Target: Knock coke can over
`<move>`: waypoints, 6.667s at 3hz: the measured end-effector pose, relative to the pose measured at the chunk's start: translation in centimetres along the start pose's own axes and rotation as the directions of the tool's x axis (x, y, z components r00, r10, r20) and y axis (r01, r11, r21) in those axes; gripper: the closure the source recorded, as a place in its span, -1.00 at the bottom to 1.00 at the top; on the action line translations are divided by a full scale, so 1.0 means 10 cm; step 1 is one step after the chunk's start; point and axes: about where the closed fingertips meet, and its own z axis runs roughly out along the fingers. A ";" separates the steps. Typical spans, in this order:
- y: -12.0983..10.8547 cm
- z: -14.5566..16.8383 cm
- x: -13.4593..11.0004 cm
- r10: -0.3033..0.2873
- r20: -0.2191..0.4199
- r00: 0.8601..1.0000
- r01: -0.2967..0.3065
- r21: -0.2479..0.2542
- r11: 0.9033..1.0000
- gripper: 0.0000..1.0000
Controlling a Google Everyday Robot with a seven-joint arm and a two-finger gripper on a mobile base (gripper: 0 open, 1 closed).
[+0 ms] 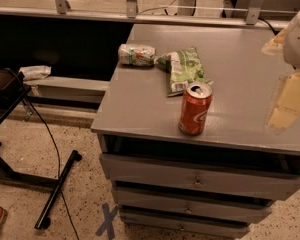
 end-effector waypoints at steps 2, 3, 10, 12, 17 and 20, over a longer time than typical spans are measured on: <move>-0.07 0.07 -0.09 0.000 0.108 0.994 -0.002 0.024 1.000 -1.00; -0.23 0.28 -0.17 -0.001 0.310 0.951 -0.020 0.065 0.998 -1.00; -0.12 0.99 -1.07 0.168 0.892 0.420 -0.050 -0.163 0.985 -0.68; -0.07 1.04 -1.25 0.209 0.872 0.442 -0.019 -0.224 0.974 0.27; 0.27 1.22 -1.95 -0.183 0.019 0.983 0.182 -0.256 0.949 1.00; 0.15 1.65 -1.99 -0.285 -0.080 0.955 0.253 -0.276 0.927 1.00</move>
Offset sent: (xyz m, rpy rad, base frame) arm 0.0474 0.0346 -0.0029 0.5059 -0.2539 0.1118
